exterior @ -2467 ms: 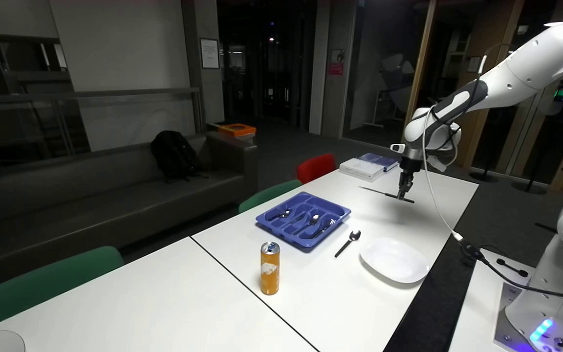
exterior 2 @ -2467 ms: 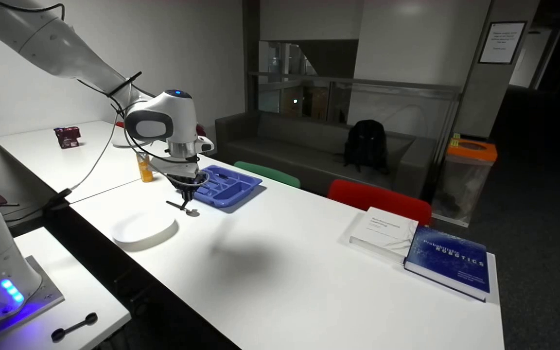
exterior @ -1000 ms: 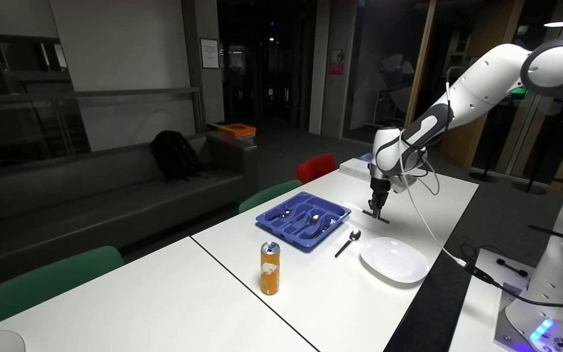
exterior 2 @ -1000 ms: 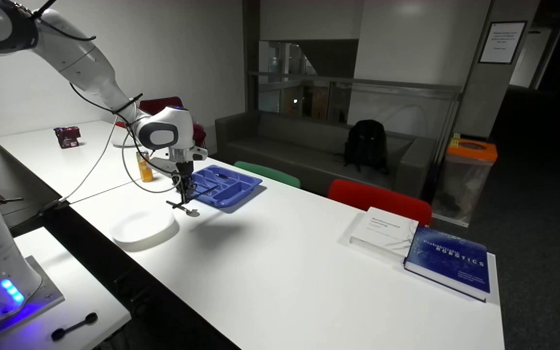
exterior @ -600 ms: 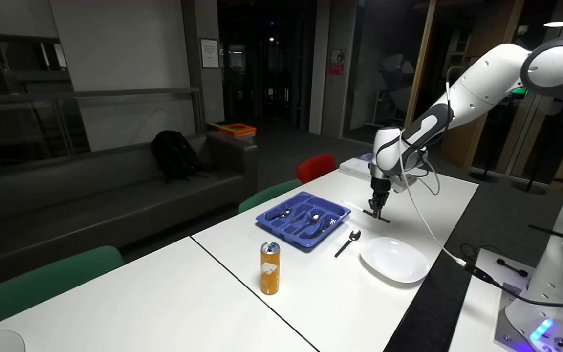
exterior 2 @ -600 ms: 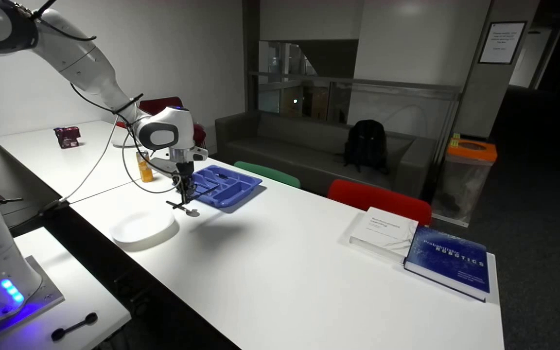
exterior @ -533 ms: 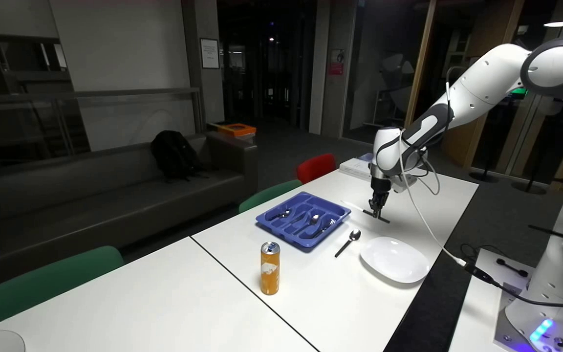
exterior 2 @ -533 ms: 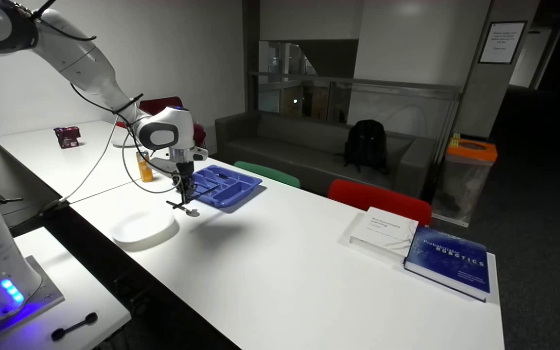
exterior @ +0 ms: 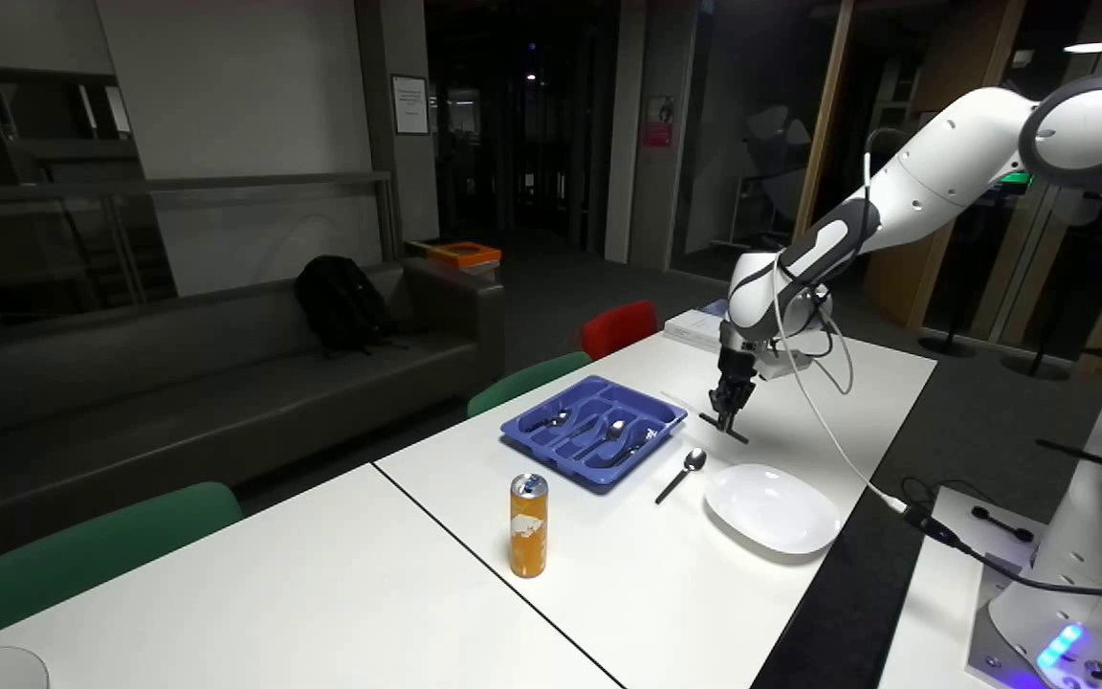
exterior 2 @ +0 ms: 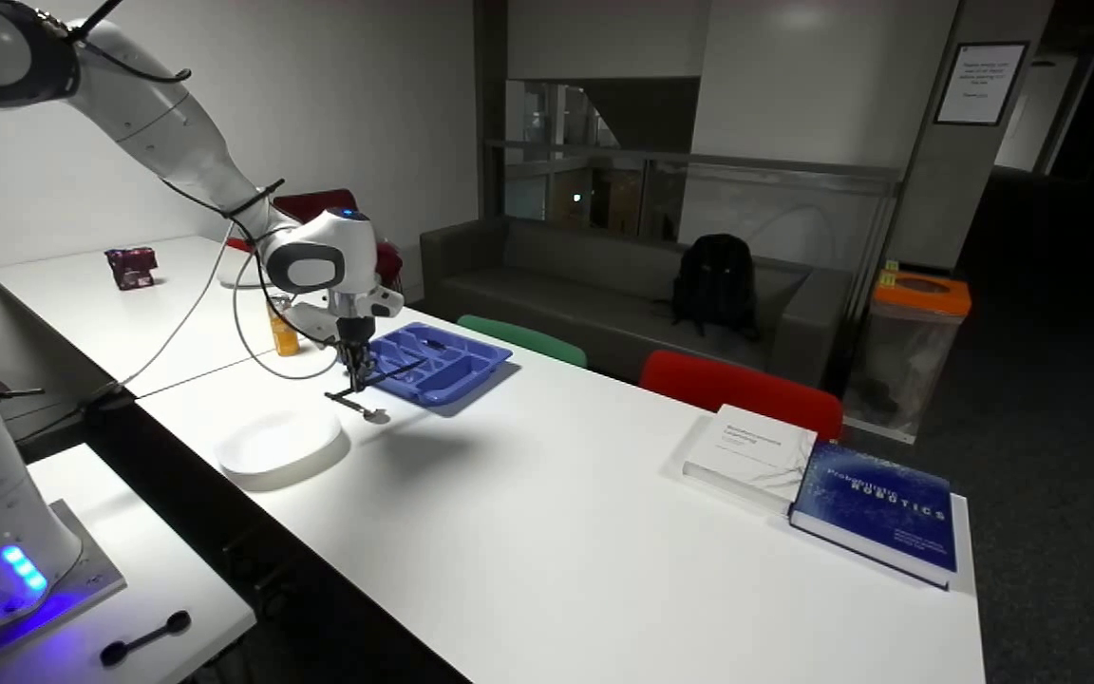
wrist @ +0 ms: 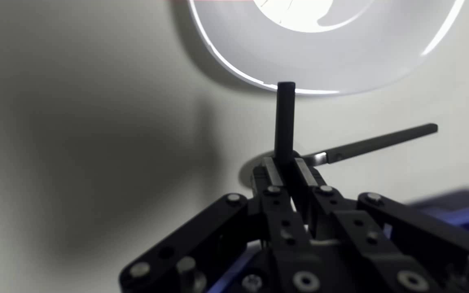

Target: Put the knife in blue object

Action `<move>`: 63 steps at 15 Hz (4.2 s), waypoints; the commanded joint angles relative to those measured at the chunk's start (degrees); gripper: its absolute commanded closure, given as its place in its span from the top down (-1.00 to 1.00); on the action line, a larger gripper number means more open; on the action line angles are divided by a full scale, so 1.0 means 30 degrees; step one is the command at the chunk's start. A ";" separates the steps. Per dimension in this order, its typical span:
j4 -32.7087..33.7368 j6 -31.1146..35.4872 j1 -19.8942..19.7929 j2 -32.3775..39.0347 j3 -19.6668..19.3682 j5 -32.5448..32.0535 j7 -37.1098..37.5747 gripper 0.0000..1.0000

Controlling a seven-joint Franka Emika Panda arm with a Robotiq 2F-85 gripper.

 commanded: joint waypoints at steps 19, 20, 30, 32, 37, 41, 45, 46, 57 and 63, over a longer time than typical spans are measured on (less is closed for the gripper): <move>0.1756 0.7250 0.6461 0.2038 -0.2213 -0.2959 1.7983 -0.76; 0.1952 0.7084 0.6503 0.2073 -0.2159 -0.2987 1.8083 -0.76; 0.2563 0.6948 0.6208 0.2351 -0.1940 -0.2419 1.8492 -0.94; 0.2951 0.7067 0.6099 0.2522 -0.1863 -0.2029 1.9392 -0.94; 0.3720 0.8840 0.6237 0.3134 -0.1874 -0.0884 2.3119 -0.94; 0.4565 1.0309 0.7662 0.4375 -0.3045 -0.0464 2.6192 -0.94; 0.5629 0.9594 0.9165 0.5381 -0.4183 -0.0841 2.8655 -0.94; 0.5885 0.9059 0.9695 0.5508 -0.4627 -0.1031 2.9126 -0.94; 0.9094 0.2876 0.8997 0.5321 -0.2965 -0.3501 3.1995 -0.94; 1.1045 0.1415 0.6374 0.5989 -0.0491 -0.2607 3.1025 -0.94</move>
